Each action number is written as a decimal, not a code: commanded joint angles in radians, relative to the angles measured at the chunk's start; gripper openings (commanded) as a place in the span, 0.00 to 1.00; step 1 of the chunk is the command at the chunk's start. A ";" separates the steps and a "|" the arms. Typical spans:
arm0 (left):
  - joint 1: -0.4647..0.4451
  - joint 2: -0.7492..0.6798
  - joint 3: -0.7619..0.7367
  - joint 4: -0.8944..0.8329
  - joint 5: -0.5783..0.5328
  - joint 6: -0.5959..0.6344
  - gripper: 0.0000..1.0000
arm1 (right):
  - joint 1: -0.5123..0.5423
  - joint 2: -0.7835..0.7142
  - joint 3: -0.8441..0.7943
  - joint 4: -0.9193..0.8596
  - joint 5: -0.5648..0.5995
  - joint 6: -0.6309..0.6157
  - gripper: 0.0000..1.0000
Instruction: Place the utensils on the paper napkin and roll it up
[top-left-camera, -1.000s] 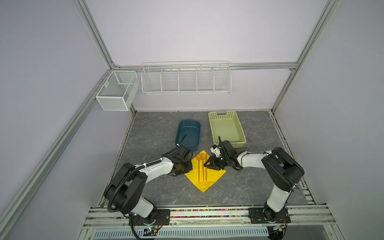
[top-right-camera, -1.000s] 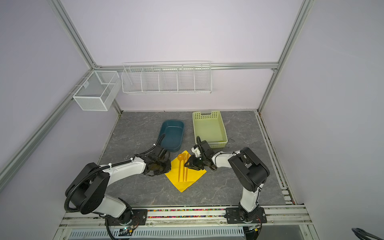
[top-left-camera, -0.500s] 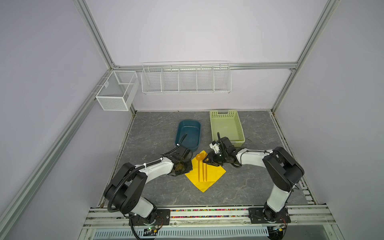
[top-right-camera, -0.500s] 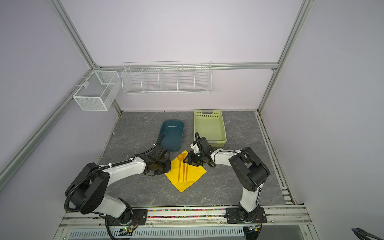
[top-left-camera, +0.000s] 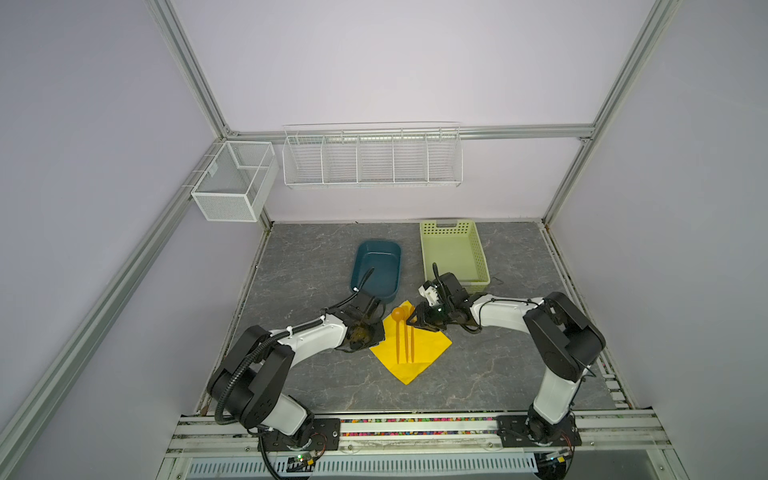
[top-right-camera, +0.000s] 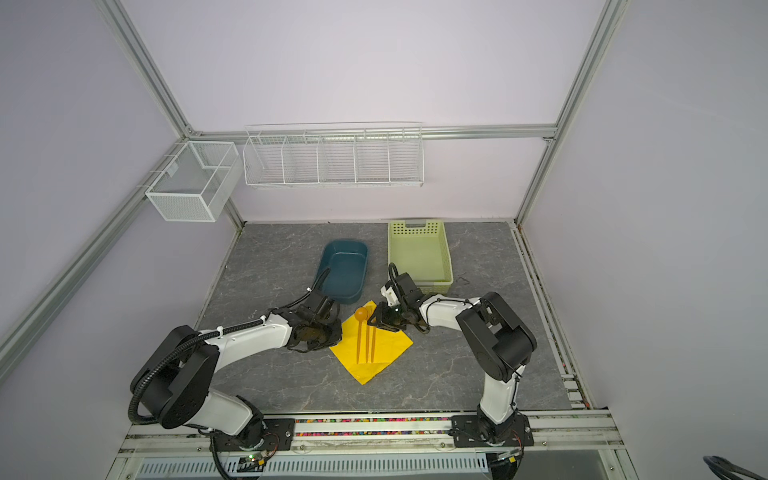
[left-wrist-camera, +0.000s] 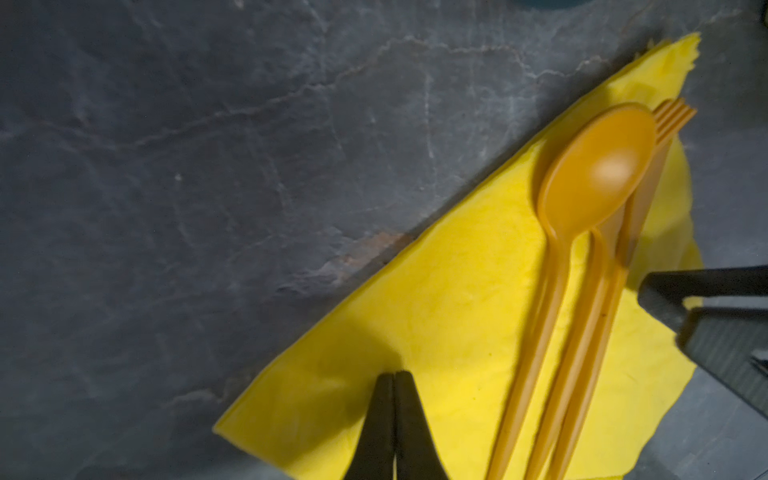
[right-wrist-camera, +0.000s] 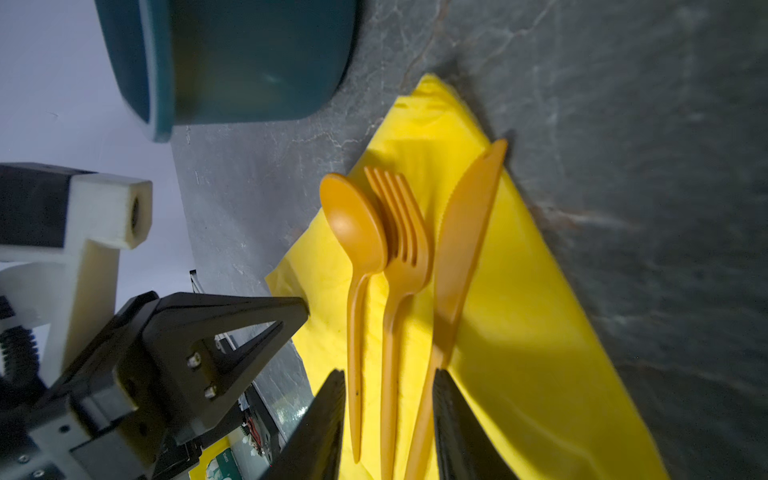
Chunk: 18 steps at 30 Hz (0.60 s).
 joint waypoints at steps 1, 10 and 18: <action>0.004 -0.026 -0.014 -0.032 -0.012 -0.012 0.00 | 0.020 -0.083 0.027 -0.089 0.041 -0.077 0.39; 0.004 -0.129 0.044 -0.101 -0.013 -0.010 0.05 | 0.076 -0.323 0.011 -0.317 0.086 -0.505 0.43; 0.002 -0.164 0.052 -0.105 0.079 -0.015 0.05 | 0.221 -0.494 -0.103 -0.380 0.202 -0.902 0.51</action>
